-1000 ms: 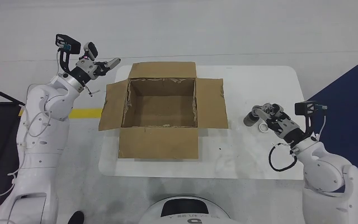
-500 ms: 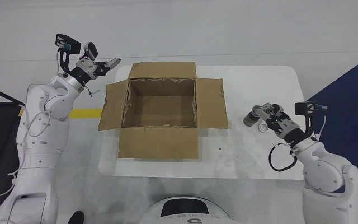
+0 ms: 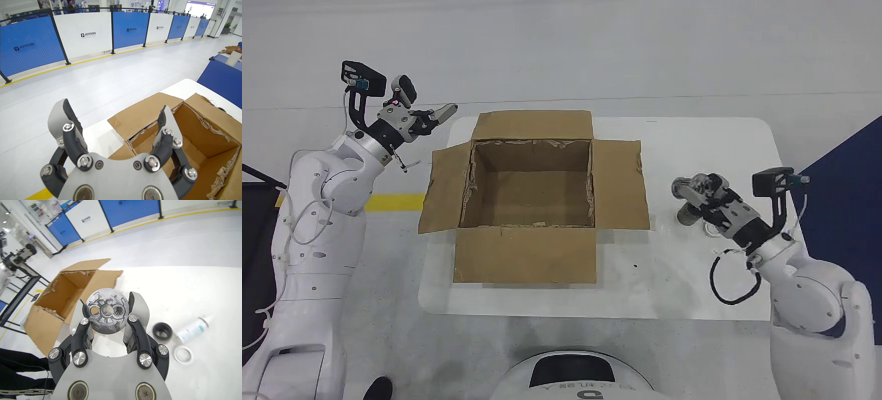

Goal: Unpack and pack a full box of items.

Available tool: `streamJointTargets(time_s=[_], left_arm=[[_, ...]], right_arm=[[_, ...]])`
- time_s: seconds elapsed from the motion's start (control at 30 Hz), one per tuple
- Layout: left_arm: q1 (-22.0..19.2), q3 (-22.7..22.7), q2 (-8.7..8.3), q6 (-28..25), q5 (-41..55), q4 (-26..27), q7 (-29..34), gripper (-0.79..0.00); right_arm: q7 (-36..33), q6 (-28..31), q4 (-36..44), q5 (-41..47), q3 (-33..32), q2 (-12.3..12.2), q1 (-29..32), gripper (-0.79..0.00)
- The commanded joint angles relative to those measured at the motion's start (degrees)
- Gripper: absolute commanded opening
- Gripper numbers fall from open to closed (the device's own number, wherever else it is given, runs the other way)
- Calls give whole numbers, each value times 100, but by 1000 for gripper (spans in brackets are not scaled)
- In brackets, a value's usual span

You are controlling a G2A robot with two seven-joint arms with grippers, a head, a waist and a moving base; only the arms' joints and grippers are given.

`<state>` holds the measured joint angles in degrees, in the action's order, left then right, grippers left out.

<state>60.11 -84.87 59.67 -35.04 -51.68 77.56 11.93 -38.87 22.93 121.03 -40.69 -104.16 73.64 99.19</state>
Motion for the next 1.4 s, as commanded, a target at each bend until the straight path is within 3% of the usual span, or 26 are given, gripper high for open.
streamJointTargets(time_s=[0.0, 0.27, 0.6, 1.2, 1.37], left_arm=[[0, 0, 0, 0, 0, 0, 0, 0], [0, 0, 0, 0, 0, 0, 0, 0], [0, 0, 0, 0, 0, 0, 0, 0], [0, 0, 0, 0, 0, 0, 0, 0], [0, 0, 0, 0, 0, 0, 0, 0]], right_arm=[[-207, -67, -56, -303, 613, -5, -470, -785], [-591, -718, -1019, -1333, 2731, 89, -1986, -785], [-428, -1264, -1947, -2234, 4385, 277, -2758, -785], [-526, -2388, -3450, -2923, 5558, 640, -3852, -785], [-547, -2515, -3704, -2958, 5749, 734, -4029, -699]])
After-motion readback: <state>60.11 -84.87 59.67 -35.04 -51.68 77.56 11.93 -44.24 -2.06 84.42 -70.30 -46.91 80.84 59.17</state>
